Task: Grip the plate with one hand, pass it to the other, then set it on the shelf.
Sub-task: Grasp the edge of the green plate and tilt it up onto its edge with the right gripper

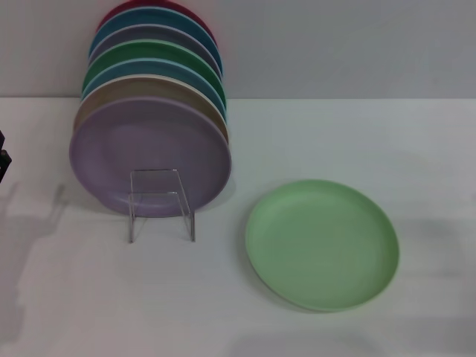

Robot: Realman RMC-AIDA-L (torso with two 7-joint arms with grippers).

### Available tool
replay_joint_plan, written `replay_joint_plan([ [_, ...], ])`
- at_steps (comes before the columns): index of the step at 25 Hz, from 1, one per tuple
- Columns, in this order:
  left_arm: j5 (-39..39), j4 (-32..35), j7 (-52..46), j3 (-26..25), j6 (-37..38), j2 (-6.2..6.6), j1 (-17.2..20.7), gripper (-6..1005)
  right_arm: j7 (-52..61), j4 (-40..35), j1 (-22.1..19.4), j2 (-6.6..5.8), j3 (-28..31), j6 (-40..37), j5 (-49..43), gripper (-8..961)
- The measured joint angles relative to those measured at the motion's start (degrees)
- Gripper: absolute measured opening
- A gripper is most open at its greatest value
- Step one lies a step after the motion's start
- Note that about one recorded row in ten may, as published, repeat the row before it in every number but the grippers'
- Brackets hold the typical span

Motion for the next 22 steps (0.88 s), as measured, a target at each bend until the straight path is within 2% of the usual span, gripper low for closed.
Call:
replay_joint_plan([
  [6, 0.0, -0.1, -0.1, 0.0, 0.0, -0.04, -0.1, 813, 0.0, 0.0, 0.5, 0.00, -0.2, 0.1, -0.3, 831],
  [9, 0.0, 0.0, -0.1, 0.0, -0.2, -0.06, -0.2, 813, 0.1, 1.2, 1.7, -0.39, -0.5, -0.6, -1.1, 831],
  [12, 0.0, 0.0, -0.1, 0.0, -0.7, -0.07, -0.3, 812, 7.7, 10.3, 3.2, -0.64, -1.6, -11.8, -7.0, 830],
  [13, 0.0, -0.1, -0.1, 0.0, -0.8, -0.07, -0.4, 812, 7.7, 10.3, 3.2, -0.64, -1.6, -11.8, -7.0, 830],
  [14, 0.0, -0.1, -0.1, 0.0, -0.9, -0.07, -0.4, 812, 12.2, 15.8, 3.1, -0.66, -2.4, -17.8, -10.3, 830],
  [15, 0.0, -0.1, -0.1, -0.2, -0.9, -0.09, -0.5, 812, 19.8, 27.8, 2.3, -0.63, -5.7, -31.2, -17.0, 830],
  [16, 0.0, -0.1, -0.1, -0.2, -0.9, -0.09, -0.5, 812, 19.8, 27.8, 2.3, -0.63, -5.7, -31.2, -17.0, 830],
  [17, -0.1, 0.0, -0.1, -0.4, -1.0, -0.11, -0.6, 812, 28.8, 40.0, 1.5, -0.79, -10.6, -45.3, -22.9, 830],
  [18, -0.1, -0.1, -0.1, -0.6, -1.0, -0.12, -0.6, 812, 28.8, 40.0, 1.5, -0.79, -10.6, -45.3, -22.9, 830],
  [19, -0.1, -0.1, -0.1, -0.6, -1.0, -0.12, -0.6, 812, 35.4, 47.2, 1.1, -1.13, -13.9, -53.3, -27.2, 830],
  [20, -0.1, -0.3, -0.1, -0.7, -1.0, -0.11, -0.7, 811, 49.5, 57.2, 0.5, -1.95, -18.1, -64.0, -38.0, 830],
  [21, -0.1, -0.3, -0.1, -0.7, -1.0, -0.11, -0.7, 811, 49.5, 57.2, 0.5, -1.95, -18.1, -64.0, -38.0, 830],
  [22, -0.1, -0.3, -0.2, -0.7, -1.0, -0.10, -0.7, 811, 57.3, 61.3, 0.1, -2.31, -19.7, -68.2, -44.4, 830],
])
